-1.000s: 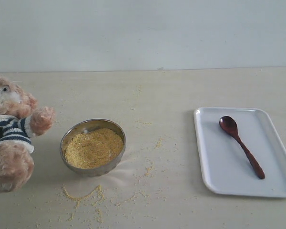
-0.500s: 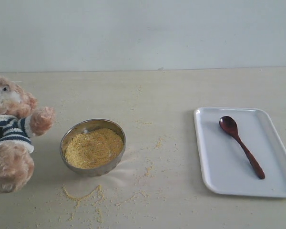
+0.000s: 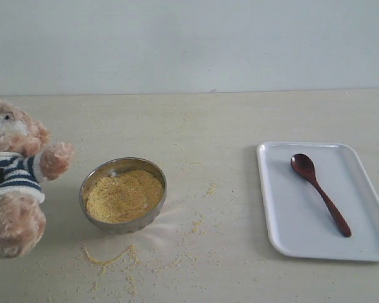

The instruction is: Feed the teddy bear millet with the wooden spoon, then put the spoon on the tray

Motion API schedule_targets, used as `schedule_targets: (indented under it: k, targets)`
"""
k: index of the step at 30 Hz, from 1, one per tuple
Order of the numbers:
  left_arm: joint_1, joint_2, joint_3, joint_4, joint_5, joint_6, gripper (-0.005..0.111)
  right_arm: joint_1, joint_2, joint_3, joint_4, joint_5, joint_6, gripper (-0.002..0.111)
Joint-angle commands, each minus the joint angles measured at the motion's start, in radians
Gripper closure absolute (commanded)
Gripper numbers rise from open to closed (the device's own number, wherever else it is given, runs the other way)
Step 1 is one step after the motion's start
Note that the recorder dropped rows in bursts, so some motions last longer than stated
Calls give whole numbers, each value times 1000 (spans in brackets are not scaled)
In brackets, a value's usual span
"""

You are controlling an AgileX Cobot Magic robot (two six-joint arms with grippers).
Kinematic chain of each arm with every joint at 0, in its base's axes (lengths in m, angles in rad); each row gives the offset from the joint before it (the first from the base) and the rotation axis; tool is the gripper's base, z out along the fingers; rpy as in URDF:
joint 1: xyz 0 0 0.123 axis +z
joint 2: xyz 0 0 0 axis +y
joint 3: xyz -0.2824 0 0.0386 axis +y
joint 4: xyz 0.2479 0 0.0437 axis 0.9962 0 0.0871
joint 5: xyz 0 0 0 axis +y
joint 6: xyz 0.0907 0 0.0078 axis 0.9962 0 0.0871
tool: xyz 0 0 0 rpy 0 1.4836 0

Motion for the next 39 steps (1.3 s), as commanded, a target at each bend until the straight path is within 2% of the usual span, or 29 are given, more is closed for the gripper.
schedule_targets:
  k: [1, 6, 12, 17, 20, 23, 27, 33, 39]
  targets:
    - [3, -9, -3, -38, 31, 53, 102, -2, -5, 0, 6, -9, 159, 109]
    - [3, -9, -3, -60, 31, 82, 102, -2, -5, 0, 6, -9, 360, 109]
    - [3, -7, -17, -60, 31, 38, 102, -2, -5, 0, 6, -9, 372, 109]
    - [0, -7, -86, -60, -121, 29, 102, -2, -5, 0, 6, -9, 372, 109]
    - [-28, -7, -132, -60, -141, 29, 102, -2, -5, 0, 6, -9, 372, 109]
    - [-88, -7, -188, -45, -167, 29, 102, -2, -5, 0, 6, -9, 372, 109]
    - [-166, -7, -244, -25, -269, 53, 102, -2, -5, 0, 6, -9, 372, 109]
    - [-202, -7, -270, -25, -275, 201, 102, -2, -5, 0, 6, -9, 372, 109]
    - [-229, 35, -270, -25, -275, 264, 102, -2, -5, 0, 6, -9, 372, 109]
